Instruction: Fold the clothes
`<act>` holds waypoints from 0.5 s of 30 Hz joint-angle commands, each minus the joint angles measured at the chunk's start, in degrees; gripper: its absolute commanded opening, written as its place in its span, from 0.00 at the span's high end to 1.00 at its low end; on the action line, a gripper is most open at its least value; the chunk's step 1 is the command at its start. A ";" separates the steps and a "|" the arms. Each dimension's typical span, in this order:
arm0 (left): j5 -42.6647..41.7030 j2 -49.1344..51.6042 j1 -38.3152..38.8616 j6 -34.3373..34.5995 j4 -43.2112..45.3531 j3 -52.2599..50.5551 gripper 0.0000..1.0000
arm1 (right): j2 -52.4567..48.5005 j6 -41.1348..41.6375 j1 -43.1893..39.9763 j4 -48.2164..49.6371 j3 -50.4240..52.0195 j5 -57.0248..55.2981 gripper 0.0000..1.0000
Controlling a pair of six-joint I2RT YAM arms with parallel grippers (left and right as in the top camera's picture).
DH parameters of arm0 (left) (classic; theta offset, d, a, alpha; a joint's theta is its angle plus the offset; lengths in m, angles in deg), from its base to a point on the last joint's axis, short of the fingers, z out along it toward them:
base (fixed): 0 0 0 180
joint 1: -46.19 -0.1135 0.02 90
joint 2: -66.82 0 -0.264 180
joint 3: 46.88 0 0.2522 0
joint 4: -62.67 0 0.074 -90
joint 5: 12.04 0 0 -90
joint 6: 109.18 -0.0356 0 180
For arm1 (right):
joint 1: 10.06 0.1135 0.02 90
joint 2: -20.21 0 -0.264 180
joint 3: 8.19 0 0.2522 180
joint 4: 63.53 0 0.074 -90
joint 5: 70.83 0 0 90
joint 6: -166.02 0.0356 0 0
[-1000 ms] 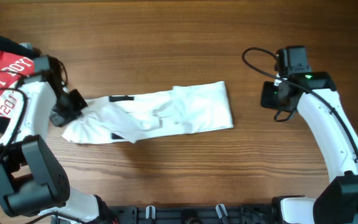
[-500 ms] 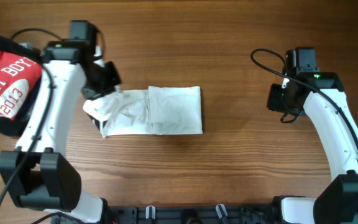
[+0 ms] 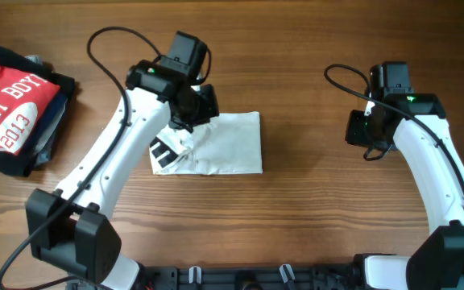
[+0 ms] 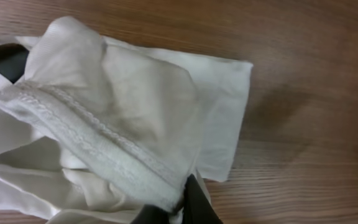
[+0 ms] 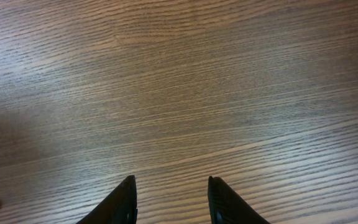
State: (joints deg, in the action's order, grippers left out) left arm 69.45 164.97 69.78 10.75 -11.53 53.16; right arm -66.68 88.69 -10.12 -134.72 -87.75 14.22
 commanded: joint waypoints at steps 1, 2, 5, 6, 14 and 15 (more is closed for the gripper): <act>-0.87 2.14 2.99 1.05 1.18 0.72 0.94 | 0.33 -0.68 -0.02 -0.11 -0.57 0.74 0.62; -0.87 2.93 3.50 1.05 1.20 0.72 0.94 | 0.33 -0.66 -0.02 -0.13 -0.57 0.74 0.62; -1.07 5.81 5.86 1.05 3.26 0.72 0.96 | 0.33 -0.68 -0.02 -0.24 -0.57 0.74 0.62; -1.09 6.36 7.08 1.03 5.05 0.72 0.96 | 0.33 -0.68 -0.02 -0.24 -0.57 0.74 0.62; 0.87 6.67 12.74 1.09 9.68 0.72 0.93 | 0.33 -0.68 -0.02 -0.26 -0.57 0.74 0.62; 1.03 6.67 12.92 1.07 9.68 0.72 0.93 | 0.33 -0.66 -0.02 -0.28 -0.57 0.76 0.62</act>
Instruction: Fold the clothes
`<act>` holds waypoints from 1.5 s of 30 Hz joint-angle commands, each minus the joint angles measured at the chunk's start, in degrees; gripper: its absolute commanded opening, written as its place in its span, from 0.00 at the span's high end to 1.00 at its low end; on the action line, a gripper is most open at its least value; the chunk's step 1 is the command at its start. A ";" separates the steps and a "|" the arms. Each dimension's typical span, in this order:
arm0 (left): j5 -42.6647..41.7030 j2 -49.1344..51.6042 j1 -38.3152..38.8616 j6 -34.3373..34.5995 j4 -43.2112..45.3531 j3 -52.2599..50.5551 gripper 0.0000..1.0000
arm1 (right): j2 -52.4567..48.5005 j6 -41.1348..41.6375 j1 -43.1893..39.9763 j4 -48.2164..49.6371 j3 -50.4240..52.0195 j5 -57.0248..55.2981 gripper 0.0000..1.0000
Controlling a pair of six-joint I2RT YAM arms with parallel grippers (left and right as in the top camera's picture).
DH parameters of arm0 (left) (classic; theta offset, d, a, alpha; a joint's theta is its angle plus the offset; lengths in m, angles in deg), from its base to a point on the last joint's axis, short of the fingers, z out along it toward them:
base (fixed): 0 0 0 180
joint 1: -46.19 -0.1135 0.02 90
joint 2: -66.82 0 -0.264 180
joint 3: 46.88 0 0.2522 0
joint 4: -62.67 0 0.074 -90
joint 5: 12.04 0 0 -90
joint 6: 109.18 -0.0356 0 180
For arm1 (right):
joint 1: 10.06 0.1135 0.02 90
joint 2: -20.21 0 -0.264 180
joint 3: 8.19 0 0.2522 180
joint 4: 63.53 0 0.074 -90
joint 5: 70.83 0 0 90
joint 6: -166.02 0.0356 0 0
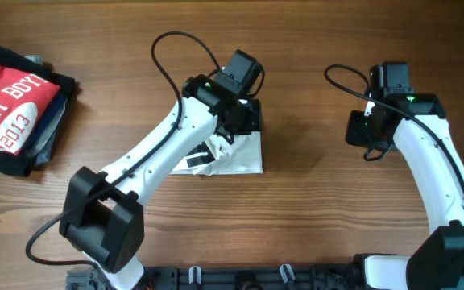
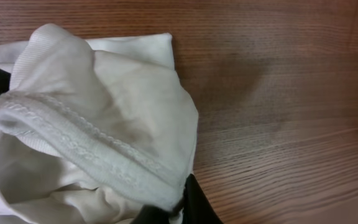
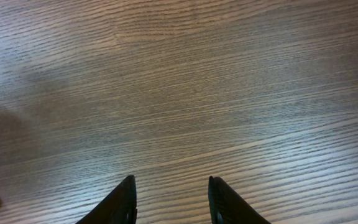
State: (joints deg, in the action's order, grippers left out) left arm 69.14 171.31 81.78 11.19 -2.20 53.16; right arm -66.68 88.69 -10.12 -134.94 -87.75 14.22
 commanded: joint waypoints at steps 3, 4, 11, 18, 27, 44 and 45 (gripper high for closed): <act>1.01 0.33 0.94 0.72 0.35 0.72 0.64 | 0.33 -0.68 -0.02 -0.09 -0.57 0.96 0.62; -0.17 0.33 0.94 0.79 0.37 0.72 0.56 | 0.33 -0.68 -0.02 -0.09 -0.57 0.96 0.62; 9.40 -7.76 -9.60 -1.40 -6.36 1.92 0.46 | 0.33 -10.51 0.26 2.60 -0.57 19.02 0.62; 4.50 -4.50 -26.77 -1.40 -9.35 -3.43 0.41 | -0.46 -10.71 12.50 10.40 -0.57 32.48 0.60; 3.91 1.29 -27.63 -1.62 -1.14 -15.15 0.40 | -13.57 -1.70 28.35 26.45 -0.57 33.77 0.58; 3.91 1.31 -26.77 -1.57 4.44 -18.91 0.31 | -24.70 -2.05 29.35 38.05 -0.57 55.95 0.96; 3.91 1.31 -26.40 -1.57 4.68 -18.91 0.31 | -24.65 -1.90 29.35 37.46 -0.57 56.06 0.96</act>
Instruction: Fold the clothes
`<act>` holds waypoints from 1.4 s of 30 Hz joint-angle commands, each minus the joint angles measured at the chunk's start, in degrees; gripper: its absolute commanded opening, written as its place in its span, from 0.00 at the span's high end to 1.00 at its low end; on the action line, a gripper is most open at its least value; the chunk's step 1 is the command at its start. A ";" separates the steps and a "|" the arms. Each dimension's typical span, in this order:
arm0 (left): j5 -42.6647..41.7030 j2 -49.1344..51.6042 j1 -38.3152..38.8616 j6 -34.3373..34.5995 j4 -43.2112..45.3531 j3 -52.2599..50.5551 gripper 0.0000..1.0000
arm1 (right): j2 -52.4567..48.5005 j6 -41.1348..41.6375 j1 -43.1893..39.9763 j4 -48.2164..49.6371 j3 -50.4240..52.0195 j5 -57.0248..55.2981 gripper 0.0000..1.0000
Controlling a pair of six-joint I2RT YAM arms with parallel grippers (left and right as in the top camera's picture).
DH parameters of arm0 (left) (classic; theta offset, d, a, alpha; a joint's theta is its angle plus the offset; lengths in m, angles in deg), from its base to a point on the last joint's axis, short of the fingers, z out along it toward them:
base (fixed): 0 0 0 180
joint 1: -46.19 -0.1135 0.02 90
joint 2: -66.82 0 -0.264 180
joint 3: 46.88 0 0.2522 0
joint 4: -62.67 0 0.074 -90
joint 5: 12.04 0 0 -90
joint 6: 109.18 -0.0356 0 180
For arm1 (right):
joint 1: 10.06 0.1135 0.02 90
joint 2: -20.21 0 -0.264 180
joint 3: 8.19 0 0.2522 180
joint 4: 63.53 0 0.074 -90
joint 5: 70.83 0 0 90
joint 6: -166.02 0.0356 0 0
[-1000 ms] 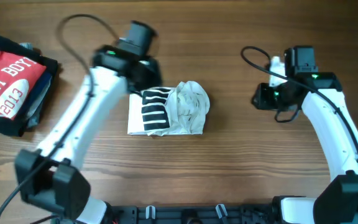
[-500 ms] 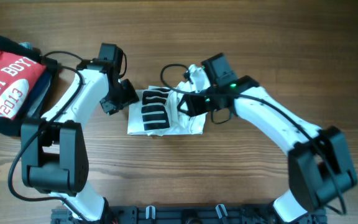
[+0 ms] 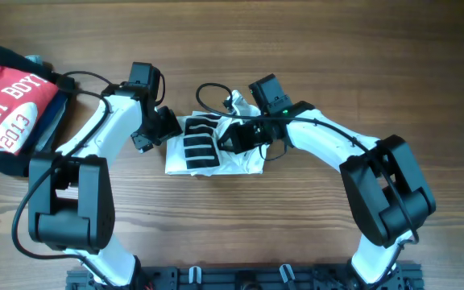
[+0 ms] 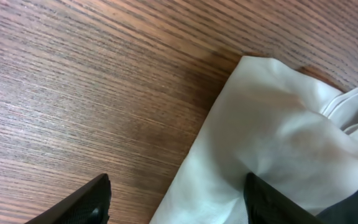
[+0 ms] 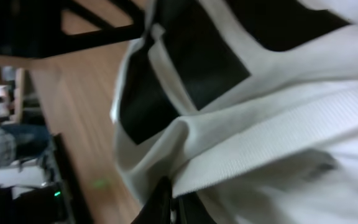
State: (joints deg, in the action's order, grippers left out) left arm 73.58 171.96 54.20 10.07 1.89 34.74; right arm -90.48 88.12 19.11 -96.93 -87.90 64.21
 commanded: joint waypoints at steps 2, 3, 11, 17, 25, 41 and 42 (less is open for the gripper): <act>-0.52 0.66 2.27 -0.46 1.55 -0.52 0.30 | -0.83 -0.04 0.00 -1.01 -0.42 5.99 0.96; -0.50 0.66 3.04 -0.46 2.16 -0.52 0.30 | -0.66 1.14 -0.28 -1.33 -0.46 5.88 0.96; -0.50 4.68 7.23 -0.46 10.47 -4.55 0.30 | 9.38 11.65 -7.30 -22.05 -0.48 -26.86 0.96; -0.52 8.79 9.29 -0.46 9.01 -4.87 0.32 | 8.02 12.04 -8.52 -25.16 1.22 -38.05 0.96; -0.46 8.79 9.46 -0.48 7.61 -4.87 0.31 | 10.38 -3.74 -8.35 -21.88 -1.88 -14.71 0.78; -0.52 8.79 9.46 -0.46 7.13 -4.87 0.28 | -1.07 0.11 -4.26 -2.05 -1.81 -12.13 0.64; -0.52 8.79 9.49 -0.46 7.08 -4.87 0.28 | -2.14 0.44 -4.26 -0.63 -1.81 -11.45 0.64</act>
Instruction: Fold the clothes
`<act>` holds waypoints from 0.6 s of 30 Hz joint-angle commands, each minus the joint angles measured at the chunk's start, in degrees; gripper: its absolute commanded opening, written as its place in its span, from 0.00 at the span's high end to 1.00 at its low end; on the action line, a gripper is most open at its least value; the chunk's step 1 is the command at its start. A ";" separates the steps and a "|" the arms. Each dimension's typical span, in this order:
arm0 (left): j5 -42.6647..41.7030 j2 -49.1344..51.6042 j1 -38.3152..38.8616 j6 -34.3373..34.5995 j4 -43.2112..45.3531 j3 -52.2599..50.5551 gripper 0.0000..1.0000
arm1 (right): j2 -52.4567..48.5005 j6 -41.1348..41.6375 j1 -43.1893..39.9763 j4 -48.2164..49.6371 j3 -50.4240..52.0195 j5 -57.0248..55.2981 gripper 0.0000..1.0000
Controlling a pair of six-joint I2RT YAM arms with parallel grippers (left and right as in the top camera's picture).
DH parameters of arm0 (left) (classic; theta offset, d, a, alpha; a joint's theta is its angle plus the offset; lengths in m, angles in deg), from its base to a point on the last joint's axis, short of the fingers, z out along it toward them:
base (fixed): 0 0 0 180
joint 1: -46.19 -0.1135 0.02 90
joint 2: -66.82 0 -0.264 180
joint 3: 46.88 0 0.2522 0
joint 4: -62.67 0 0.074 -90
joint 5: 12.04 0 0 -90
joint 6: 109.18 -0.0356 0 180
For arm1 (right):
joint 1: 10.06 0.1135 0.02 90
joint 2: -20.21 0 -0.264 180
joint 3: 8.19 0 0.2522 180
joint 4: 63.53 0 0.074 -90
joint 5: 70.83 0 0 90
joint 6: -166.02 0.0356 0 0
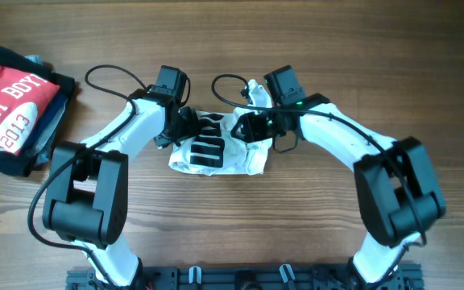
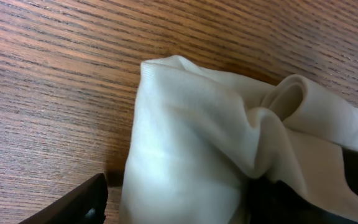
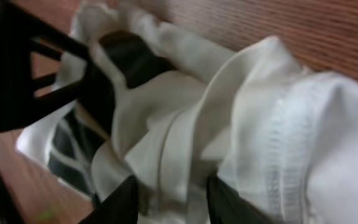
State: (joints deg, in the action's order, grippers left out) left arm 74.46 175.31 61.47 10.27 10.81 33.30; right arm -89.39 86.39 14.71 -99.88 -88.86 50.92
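A crumpled white garment with black stripes [image 1: 214,155] lies mid-table. My left gripper [image 1: 182,129] is at its left edge, open, and the left wrist view has white cloth [image 2: 185,130] bulging between the spread fingers [image 2: 89,199]. My right gripper [image 1: 246,129] is on the garment's upper right part. It is open too, its fingers [image 3: 126,199] astride folds and a ribbed hem of the cloth [image 3: 278,130]. Neither gripper pinches the fabric.
A stack of folded clothes, red printed shirt on top [image 1: 10,101], sits at the far left edge. The wooden table [image 1: 337,234] surrounds the garment. Both arms lean in towards the middle, cables looping above them.
My right gripper, then shut on a ribbed edge of the garment, now stands open over it. My left gripper has moved right from the bare wood onto the garment's left edge.
My left gripper first held the garment's hem up over its left part, the right arm open far to the right. Then the left held the hem over its right side. Later the left was open beside the garment, right shut on it. Now both are open.
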 commanded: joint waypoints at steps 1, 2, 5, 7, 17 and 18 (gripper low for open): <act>-1.40 5.44 2.23 -0.66 -1.84 -3.43 0.28 | -3.69 2.23 0.13 2.97 -0.85 2.97 0.69; -1.40 5.44 2.25 -0.66 -1.84 -3.43 0.28 | -4.09 2.21 0.13 3.37 -0.85 4.81 0.76; -1.40 5.44 2.23 -0.66 -1.79 -3.43 0.28 | -3.63 1.57 0.02 2.01 -0.87 6.97 0.96; -1.40 5.44 2.25 -0.66 -1.84 -3.43 0.28 | -1.55 1.53 -0.68 -0.85 -0.92 9.51 0.96; -1.38 5.44 2.23 -0.66 -3.34 -3.58 0.28 | 4.83 7.85 -5.68 -16.35 0.11 -18.18 0.96; -1.38 5.44 2.23 -0.68 -3.39 -3.58 0.28 | 3.98 8.92 -5.68 -16.98 0.31 -19.87 0.96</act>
State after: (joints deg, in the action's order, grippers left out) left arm 70.35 175.70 63.40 10.25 9.74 33.38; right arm -83.77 92.77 9.75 -115.24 -89.28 41.17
